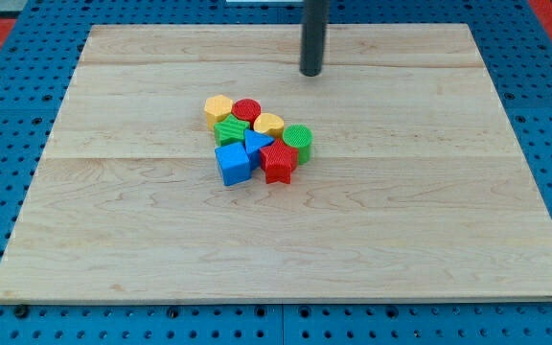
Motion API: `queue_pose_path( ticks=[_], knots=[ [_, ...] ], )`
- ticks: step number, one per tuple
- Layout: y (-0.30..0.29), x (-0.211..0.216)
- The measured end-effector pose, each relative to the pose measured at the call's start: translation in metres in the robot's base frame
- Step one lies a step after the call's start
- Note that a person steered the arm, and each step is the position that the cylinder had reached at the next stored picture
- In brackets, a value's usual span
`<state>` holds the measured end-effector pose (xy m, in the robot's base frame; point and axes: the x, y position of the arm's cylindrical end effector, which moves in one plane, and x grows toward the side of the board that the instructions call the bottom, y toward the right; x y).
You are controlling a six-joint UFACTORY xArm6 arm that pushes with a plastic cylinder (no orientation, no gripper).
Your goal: Move the red circle below diagonally to the green circle
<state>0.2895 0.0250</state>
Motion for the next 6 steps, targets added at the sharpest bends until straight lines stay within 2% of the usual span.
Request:
queue_pose_path(
  ticks=[1, 2, 3, 4, 6],
  knots=[
    [-0.068, 0.000],
    [-0.085, 0.047],
    [-0.076, 0.095],
    [-0.053, 0.112],
    [-0.041, 0.104]
  ],
)
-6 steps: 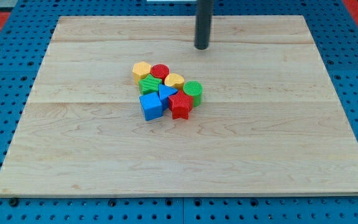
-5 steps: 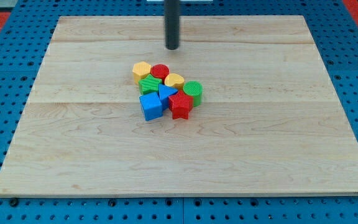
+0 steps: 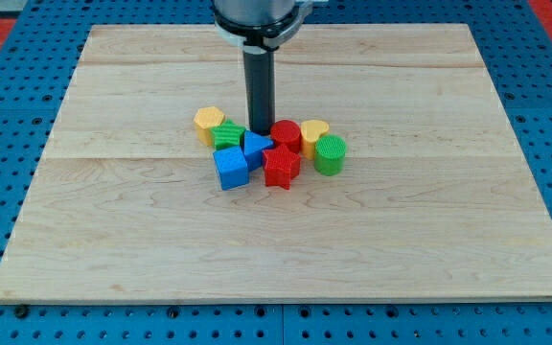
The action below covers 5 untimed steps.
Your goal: Move the red circle below diagonally to the green circle
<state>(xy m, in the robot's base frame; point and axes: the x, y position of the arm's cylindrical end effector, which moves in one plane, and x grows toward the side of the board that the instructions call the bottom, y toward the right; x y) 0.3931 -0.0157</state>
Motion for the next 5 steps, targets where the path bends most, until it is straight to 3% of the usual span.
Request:
queue_pose_path(
  ticks=[2, 3, 5],
  knots=[
    [0.037, -0.018],
    [0.007, 0.027],
    [0.045, 0.073]
  ],
)
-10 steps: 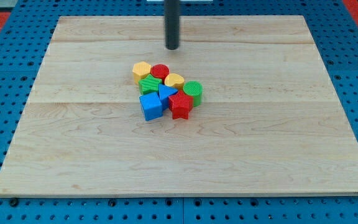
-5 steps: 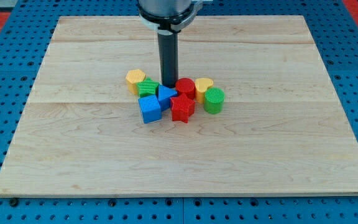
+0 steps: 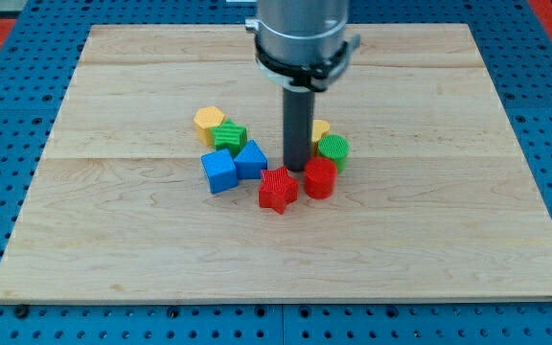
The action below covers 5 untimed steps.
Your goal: Move the red circle below diagonally to the green circle
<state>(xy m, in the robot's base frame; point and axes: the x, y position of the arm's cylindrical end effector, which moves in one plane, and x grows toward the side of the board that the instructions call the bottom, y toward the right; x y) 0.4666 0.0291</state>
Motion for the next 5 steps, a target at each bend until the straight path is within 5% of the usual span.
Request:
queue_pose_path(
  ticks=[2, 4, 5],
  knots=[
    [0.140, 0.034],
    [0.118, -0.062],
    [0.028, -0.065]
  ],
)
